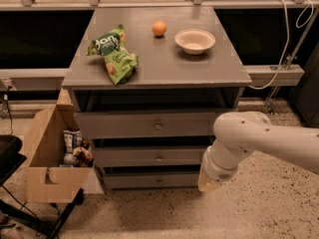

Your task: Close top drawer

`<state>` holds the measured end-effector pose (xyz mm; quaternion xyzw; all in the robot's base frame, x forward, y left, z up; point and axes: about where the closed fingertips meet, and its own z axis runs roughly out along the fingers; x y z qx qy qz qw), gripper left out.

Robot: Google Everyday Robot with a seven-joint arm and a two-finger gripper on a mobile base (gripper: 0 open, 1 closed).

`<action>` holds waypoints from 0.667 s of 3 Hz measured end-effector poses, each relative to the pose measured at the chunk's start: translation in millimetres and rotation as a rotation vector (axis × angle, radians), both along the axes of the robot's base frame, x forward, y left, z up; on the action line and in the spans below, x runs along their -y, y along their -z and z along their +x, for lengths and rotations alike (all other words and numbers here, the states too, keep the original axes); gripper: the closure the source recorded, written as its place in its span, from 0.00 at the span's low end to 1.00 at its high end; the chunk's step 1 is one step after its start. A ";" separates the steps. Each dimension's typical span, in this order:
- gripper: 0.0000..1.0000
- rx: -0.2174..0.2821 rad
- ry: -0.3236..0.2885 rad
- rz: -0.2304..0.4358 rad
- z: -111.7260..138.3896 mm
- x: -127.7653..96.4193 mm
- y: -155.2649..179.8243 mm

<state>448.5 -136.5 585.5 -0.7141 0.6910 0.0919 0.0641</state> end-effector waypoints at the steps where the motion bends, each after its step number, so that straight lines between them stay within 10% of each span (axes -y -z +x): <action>1: 1.00 -0.015 -0.084 -0.064 -26.7 51.2 -52.6; 2: 1.00 0.017 -0.062 -0.103 -15.8 95.4 -106.6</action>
Offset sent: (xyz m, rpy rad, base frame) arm 0.0133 -0.1504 0.1814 -0.1420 -0.0845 0.0174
